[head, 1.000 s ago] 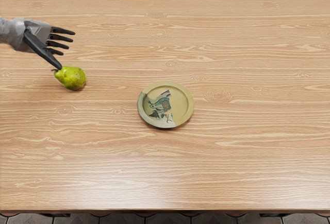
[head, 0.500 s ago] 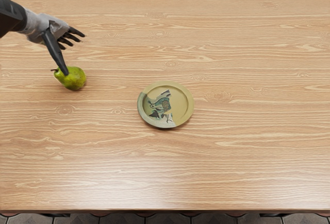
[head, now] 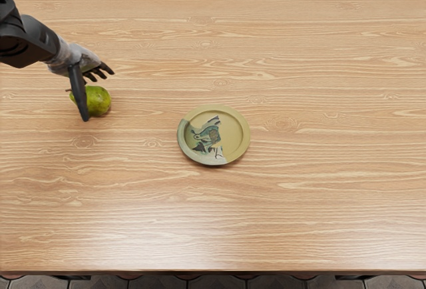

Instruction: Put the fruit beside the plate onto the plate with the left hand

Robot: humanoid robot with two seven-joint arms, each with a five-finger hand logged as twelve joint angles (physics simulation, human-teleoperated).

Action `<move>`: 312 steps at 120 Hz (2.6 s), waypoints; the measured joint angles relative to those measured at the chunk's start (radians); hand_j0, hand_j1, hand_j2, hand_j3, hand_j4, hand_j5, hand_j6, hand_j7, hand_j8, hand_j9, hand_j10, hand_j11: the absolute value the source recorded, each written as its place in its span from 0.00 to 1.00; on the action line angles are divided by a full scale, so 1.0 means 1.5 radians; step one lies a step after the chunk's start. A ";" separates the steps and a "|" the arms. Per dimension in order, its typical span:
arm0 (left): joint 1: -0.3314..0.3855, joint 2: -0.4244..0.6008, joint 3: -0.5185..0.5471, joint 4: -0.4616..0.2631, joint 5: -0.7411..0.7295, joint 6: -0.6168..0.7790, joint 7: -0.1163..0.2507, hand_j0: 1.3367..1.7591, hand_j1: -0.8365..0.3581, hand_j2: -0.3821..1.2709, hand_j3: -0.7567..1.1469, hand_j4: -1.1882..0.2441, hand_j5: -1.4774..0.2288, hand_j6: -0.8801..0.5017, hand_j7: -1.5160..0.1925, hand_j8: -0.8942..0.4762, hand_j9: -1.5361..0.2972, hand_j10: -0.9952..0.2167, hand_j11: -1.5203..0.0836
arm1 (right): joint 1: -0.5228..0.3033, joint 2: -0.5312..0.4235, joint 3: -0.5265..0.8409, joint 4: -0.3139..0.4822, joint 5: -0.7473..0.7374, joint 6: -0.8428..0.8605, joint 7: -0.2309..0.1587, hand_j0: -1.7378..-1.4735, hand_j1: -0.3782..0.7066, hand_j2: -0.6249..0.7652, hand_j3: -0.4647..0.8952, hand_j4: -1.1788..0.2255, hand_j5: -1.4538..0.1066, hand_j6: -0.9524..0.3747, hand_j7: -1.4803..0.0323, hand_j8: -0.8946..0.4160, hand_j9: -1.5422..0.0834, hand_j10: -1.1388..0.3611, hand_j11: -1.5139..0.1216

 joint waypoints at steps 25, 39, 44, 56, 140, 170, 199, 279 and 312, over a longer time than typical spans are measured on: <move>0.002 -0.005 0.006 -0.028 0.053 0.103 0.000 0.76 0.97 0.23 0.40 0.81 0.85 0.62 0.87 0.63 0.82 0.80 0.93 | 0.000 0.000 0.000 0.000 0.000 0.000 0.000 0.30 0.05 0.45 0.34 0.82 0.91 0.70 0.96 0.67 0.93 0.74 0.91; 0.009 -0.013 0.017 -0.032 0.079 0.130 0.000 0.76 0.97 0.23 0.40 0.81 0.85 0.62 0.87 0.63 0.82 0.80 0.93 | 0.000 0.000 0.000 0.000 0.000 0.000 0.000 0.30 0.05 0.45 0.34 0.82 0.91 0.70 0.96 0.67 0.93 0.74 0.91; 0.012 -0.013 0.026 -0.032 0.083 0.135 0.000 0.76 0.97 0.23 0.40 0.81 0.85 0.62 0.87 0.63 0.82 0.80 0.93 | 0.000 0.000 0.000 0.000 0.000 0.000 0.000 0.30 0.05 0.45 0.34 0.82 0.91 0.70 0.96 0.67 0.93 0.74 0.91; 0.023 -0.017 0.039 -0.033 0.088 0.146 0.000 0.76 0.97 0.23 0.40 0.81 0.85 0.62 0.87 0.63 0.82 0.80 0.93 | 0.000 0.000 0.000 0.000 0.000 0.000 0.000 0.30 0.05 0.45 0.34 0.82 0.91 0.70 0.96 0.67 0.93 0.74 0.91; 0.052 -0.053 0.099 -0.032 0.092 0.271 0.000 0.76 0.78 0.26 0.40 0.68 0.71 0.48 0.73 0.50 0.69 0.65 0.78 | 0.000 0.000 0.000 0.000 0.000 0.000 0.000 0.30 0.05 0.45 0.34 0.82 0.91 0.70 0.96 0.67 0.93 0.74 0.91; 0.054 -0.054 0.099 -0.032 0.093 0.271 0.000 0.76 0.68 0.27 0.40 0.60 0.63 0.43 0.65 0.45 0.61 0.56 0.69 | 0.000 0.000 0.000 0.000 0.000 0.000 0.000 0.30 0.05 0.45 0.34 0.82 0.91 0.70 0.96 0.67 0.93 0.74 0.91; 0.055 -0.054 0.099 -0.031 0.092 0.272 0.000 0.76 0.60 0.28 0.40 0.54 0.57 0.35 0.59 0.37 0.56 0.49 0.63 | 0.000 0.000 0.000 0.000 0.000 0.000 0.000 0.30 0.05 0.45 0.34 0.82 0.91 0.70 0.96 0.67 0.93 0.74 0.91; 0.080 -0.063 0.098 -0.030 0.108 0.309 0.001 0.74 0.58 0.26 0.40 0.46 0.52 0.34 0.51 0.38 0.43 0.38 0.49 | 0.000 0.000 0.000 0.000 0.000 0.000 0.000 0.30 0.05 0.45 0.34 0.82 0.91 0.70 0.96 0.67 0.93 0.74 0.91; 0.080 -0.063 0.098 -0.029 0.101 0.303 0.001 0.72 0.57 0.27 0.40 0.53 0.41 0.42 0.41 0.44 0.36 0.42 0.40 | 0.000 0.000 0.000 0.000 0.000 0.000 0.000 0.30 0.05 0.45 0.34 0.82 0.91 0.70 0.96 0.67 0.93 0.74 0.91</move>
